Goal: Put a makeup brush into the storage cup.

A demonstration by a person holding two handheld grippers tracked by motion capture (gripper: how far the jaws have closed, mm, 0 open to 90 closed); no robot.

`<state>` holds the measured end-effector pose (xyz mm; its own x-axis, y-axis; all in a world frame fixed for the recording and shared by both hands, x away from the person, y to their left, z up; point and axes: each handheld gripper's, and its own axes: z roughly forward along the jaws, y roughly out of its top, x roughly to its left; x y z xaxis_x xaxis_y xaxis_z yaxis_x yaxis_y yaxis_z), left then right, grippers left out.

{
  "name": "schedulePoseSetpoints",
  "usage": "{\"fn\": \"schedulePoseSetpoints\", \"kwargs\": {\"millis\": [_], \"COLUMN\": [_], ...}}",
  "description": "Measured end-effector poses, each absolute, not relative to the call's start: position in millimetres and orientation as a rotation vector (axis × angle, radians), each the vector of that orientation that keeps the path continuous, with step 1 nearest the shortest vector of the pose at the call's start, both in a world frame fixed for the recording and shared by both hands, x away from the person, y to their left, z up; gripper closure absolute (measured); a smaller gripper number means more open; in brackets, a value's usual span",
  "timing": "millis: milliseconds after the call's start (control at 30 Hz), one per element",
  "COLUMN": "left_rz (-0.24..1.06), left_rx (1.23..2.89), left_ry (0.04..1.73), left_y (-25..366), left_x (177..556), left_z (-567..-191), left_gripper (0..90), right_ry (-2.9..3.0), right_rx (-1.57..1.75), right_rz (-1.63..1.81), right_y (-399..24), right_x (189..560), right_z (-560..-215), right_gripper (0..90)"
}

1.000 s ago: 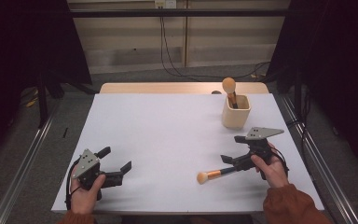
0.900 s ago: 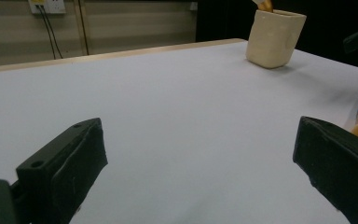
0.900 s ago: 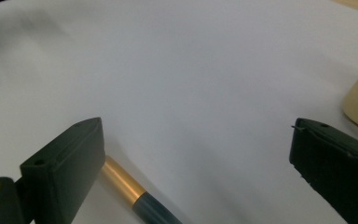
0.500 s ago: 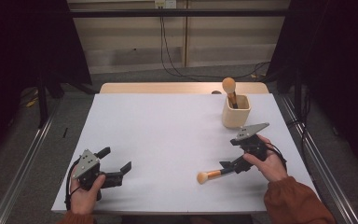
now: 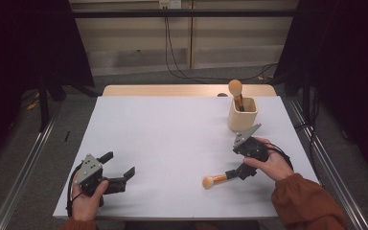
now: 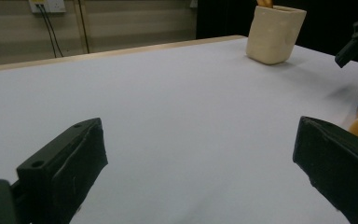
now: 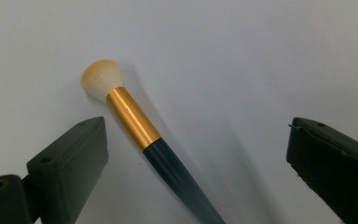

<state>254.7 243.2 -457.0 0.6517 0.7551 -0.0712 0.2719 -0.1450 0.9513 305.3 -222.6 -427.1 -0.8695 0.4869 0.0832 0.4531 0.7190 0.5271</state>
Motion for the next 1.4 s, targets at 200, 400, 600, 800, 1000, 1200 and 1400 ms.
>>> {"fn": "schedulePoseSetpoints", "kwargs": {"millis": [200,400,600,800,1000,1200,1400], "left_rz": [0.516,0.515,0.517,0.515,0.513,0.509,0.514], "left_rx": [1.711,1.714,1.723,1.725,1.726,1.731,1.737], "left_ry": [0.848,0.846,0.837,0.840,0.837,0.836,0.832], "left_y": [243,243,242,243,242,241,241], "left_x": [255,255,256,256,256,256,256], "left_z": [-457,-457,-457,-458,-458,-458,-458], "left_gripper": [2.5,2.5,2.5,2.5,2.6,2.6,2.6], "right_ry": [2.946,3.008,3.030,3.068,3.090,3.097,3.096], "right_rx": [0.714,0.649,0.591,0.517,0.437,0.342,0.331], "right_rz": [0.746,0.650,0.582,0.516,0.474,0.443,0.434], "right_y": [-212,-200,-189,-179,-171,-166,-165], "right_x": [307,309,310,308,305,301,297], "right_z": [-429,-433,-435,-441,-445,-451,-451], "right_gripper": [5.0,4.4,4.5,10.4,26.3,41.3,47.0]}}
